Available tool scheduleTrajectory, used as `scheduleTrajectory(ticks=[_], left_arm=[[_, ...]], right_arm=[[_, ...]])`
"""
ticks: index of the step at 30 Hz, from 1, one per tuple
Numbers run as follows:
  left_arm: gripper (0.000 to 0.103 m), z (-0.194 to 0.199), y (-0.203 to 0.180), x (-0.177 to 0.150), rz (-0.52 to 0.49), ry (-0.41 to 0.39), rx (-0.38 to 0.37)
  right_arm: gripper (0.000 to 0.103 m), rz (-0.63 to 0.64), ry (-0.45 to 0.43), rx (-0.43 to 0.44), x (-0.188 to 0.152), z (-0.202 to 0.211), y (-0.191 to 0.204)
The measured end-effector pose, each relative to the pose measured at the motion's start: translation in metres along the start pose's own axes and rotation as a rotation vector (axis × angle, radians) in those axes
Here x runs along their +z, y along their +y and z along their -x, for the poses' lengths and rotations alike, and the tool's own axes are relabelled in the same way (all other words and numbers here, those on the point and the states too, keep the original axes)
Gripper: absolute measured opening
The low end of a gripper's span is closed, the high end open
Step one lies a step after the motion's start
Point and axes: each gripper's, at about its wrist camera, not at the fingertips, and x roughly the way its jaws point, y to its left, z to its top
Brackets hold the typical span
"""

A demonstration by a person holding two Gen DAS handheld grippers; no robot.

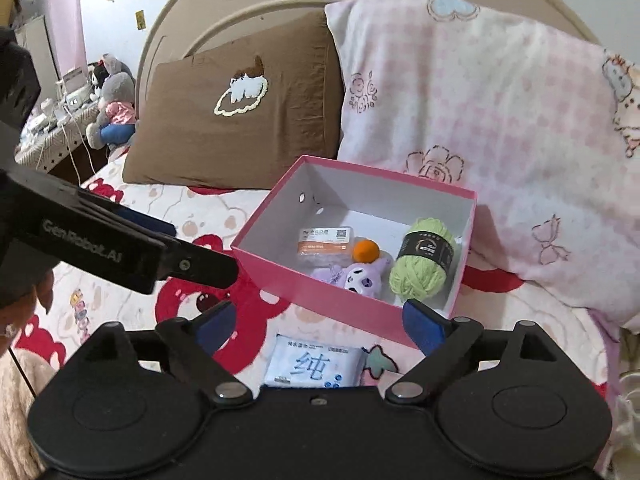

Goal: Organize objects
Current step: 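Withdraw the right gripper from the pink box toward the blue wipes pack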

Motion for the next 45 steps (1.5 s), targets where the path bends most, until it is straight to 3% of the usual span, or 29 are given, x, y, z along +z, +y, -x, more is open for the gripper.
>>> scheduleTrajectory(ticks=[4, 13, 23, 27, 31, 34, 38, 45], left_arm=[[0.098, 0.009, 0.000, -0.012, -0.001, 0.017, 0.003], [0.101, 0.008, 0.008, -0.038, -0.021, 0.071, -0.006], [0.102, -0.009, 0.025, -0.056, 0.023, 0.119, -0.042], [0.102, -0.022, 0.035, -0.064, 0.056, 0.129, -0.046], [0.102, -0.036, 0.043, -0.071, 0.065, 0.122, -0.043], [0.102, -0.050, 0.047, -0.079, 0.080, 0.114, -0.037], [0.102, -0.069, 0.051, -0.089, 0.086, 0.109, -0.035], [0.102, -0.099, 0.063, -0.099, 0.128, 0.072, -0.048]], right_arm=[[0.100, 0.026, 0.007, -0.009, -0.010, 0.010, 0.006], [0.101, 0.037, 0.069, 0.037, -0.032, 0.011, 0.011], [0.101, 0.006, 0.110, 0.042, -0.047, 0.002, 0.003], [0.101, -0.061, 0.090, 0.036, -0.052, -0.003, -0.008], [0.101, -0.237, 0.042, 0.086, -0.054, -0.011, -0.032], [0.101, -0.331, 0.069, 0.097, -0.055, -0.024, -0.044], [0.101, -0.327, 0.108, 0.061, -0.055, -0.046, -0.044], [0.101, -0.316, 0.152, 0.075, -0.058, -0.086, -0.039]])
